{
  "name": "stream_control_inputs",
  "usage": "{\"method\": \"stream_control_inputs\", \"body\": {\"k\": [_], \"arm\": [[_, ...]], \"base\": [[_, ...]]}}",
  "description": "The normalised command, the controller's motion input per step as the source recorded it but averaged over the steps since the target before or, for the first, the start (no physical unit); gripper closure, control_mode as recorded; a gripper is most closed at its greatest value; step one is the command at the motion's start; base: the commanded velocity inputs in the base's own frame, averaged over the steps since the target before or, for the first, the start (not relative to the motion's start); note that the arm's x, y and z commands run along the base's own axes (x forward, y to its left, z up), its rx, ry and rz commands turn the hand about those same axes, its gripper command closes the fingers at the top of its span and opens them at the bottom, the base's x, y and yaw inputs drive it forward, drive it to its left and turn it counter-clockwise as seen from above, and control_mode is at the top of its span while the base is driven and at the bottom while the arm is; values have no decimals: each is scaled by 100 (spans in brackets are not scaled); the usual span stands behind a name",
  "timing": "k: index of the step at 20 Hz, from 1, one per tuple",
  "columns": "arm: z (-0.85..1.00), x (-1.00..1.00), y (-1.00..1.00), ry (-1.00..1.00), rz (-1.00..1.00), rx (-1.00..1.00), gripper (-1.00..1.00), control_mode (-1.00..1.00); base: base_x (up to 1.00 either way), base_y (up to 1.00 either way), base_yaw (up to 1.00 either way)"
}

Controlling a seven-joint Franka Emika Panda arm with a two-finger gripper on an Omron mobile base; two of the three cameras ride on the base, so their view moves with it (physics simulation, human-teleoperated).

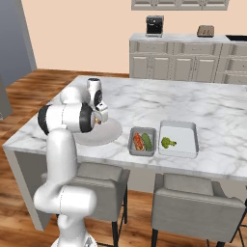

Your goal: Place one cooked food and one vegetable from the large plate to each tupperware container.

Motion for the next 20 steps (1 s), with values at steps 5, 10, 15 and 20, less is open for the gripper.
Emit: {"method": "stream_control_inputs", "body": {"k": [5,10,15,20], "arm": [[77,-31,-100,-6,29,-7,100,-100],[58,-1,-100,0,42,-21,100,-100],[25,3,-100,7,44,-16,100,-100],[9,0,-100,1,32,-8,100,-100]], "base": [[0,0,0],[0,0,0],[0,0,0],[0,0,0]]}}
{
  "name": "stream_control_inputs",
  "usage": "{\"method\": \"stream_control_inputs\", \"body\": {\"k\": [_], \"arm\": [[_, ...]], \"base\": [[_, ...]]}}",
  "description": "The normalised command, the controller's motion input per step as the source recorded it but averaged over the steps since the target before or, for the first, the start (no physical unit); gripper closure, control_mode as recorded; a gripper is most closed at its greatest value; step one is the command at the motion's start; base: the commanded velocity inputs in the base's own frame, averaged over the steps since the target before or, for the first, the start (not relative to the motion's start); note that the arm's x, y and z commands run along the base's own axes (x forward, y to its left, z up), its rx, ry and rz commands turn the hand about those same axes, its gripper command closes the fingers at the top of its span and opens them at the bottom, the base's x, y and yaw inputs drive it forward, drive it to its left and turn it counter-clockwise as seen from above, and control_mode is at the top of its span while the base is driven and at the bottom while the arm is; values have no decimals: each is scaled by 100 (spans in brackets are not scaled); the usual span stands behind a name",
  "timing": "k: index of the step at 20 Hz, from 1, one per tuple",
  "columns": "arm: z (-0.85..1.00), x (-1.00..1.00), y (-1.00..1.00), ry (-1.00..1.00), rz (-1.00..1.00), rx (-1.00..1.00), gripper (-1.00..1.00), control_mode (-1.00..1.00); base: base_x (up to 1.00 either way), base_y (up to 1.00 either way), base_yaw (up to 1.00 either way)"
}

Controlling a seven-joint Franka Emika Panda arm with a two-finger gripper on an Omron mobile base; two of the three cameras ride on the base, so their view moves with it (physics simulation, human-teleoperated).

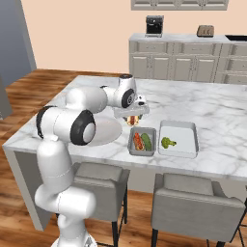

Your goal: Place one cooked food and one vegetable from the large plate to each tupperware container.

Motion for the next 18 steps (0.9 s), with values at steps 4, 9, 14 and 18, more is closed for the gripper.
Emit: {"method": "stream_control_inputs", "body": {"k": [4,9,14,18], "arm": [[-11,0,-100,0,20,-4,100,-100],[-8,2,-99,14,1,5,100,-100],[-13,-1,-83,1,-8,4,100,-100],[-11,0,-34,-6,-3,0,100,-100]], "base": [[0,0,0],[0,0,0],[0,0,0],[0,0,0]]}}
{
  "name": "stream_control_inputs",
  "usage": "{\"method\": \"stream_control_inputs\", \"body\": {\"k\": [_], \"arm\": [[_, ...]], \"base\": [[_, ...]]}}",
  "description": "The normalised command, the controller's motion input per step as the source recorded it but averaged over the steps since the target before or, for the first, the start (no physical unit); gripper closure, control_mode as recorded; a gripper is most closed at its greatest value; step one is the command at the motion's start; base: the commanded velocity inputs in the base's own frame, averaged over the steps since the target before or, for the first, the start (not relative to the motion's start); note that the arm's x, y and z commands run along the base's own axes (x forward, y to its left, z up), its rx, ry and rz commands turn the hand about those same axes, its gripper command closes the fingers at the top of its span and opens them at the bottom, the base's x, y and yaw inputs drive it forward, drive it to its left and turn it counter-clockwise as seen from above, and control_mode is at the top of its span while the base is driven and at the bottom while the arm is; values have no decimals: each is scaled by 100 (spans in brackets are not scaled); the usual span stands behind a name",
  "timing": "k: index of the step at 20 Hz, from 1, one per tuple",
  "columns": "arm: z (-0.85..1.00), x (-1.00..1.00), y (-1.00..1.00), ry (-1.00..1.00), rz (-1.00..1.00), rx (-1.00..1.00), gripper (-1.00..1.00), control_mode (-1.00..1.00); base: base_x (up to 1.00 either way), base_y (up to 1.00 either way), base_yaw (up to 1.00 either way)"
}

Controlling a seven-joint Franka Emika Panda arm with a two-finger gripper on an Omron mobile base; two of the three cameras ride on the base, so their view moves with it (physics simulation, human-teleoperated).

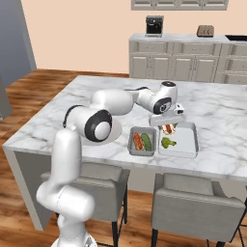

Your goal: Place one cooked food and one vegetable from the large plate to each tupperware container.

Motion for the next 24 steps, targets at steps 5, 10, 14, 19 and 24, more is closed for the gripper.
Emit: {"method": "stream_control_inputs", "body": {"k": [5,10,14,19,24], "arm": [[-12,3,-9,-4,0,-8,100,-100],[-26,4,-21,-4,1,-19,100,-100],[-6,14,-43,0,0,0,100,-100],[-28,0,-18,0,0,0,100,-100],[-12,-4,-7,0,0,0,100,-100]], "base": [[0,0,0],[0,0,0],[0,0,0],[0,0,0],[0,0,0]]}}
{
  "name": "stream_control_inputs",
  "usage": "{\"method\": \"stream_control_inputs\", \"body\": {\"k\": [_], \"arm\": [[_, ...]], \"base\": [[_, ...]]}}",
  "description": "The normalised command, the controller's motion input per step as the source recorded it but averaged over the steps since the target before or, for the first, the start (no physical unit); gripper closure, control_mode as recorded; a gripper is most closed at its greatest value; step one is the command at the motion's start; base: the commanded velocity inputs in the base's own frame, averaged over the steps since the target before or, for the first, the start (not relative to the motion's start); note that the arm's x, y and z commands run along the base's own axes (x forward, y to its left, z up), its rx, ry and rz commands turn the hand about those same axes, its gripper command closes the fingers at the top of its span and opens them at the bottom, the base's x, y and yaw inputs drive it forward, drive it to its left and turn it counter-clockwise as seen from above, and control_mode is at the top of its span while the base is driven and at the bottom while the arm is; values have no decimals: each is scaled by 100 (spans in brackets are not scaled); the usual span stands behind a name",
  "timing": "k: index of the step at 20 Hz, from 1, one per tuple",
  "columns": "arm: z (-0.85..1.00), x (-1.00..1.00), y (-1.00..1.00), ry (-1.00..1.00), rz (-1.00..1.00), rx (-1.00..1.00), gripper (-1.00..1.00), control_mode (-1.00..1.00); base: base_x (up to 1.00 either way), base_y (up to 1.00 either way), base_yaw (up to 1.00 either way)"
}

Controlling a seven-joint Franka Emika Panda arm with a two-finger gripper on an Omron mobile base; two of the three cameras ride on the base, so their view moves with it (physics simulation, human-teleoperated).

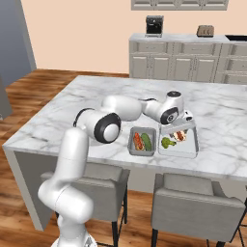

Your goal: Place one cooked food and one vegetable from the large plate to each tupperware container.

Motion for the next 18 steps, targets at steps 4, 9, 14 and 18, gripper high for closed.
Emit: {"method": "stream_control_inputs", "body": {"k": [4,9,14,18], "arm": [[-11,0,-18,-5,0,0,100,-100],[-4,-5,0,0,0,0,-100,-100],[0,0,0,-2,0,0,-100,-100],[0,3,0,0,0,0,-100,-100]], "base": [[0,0,0],[0,0,0],[0,0,0],[0,0,0]]}}
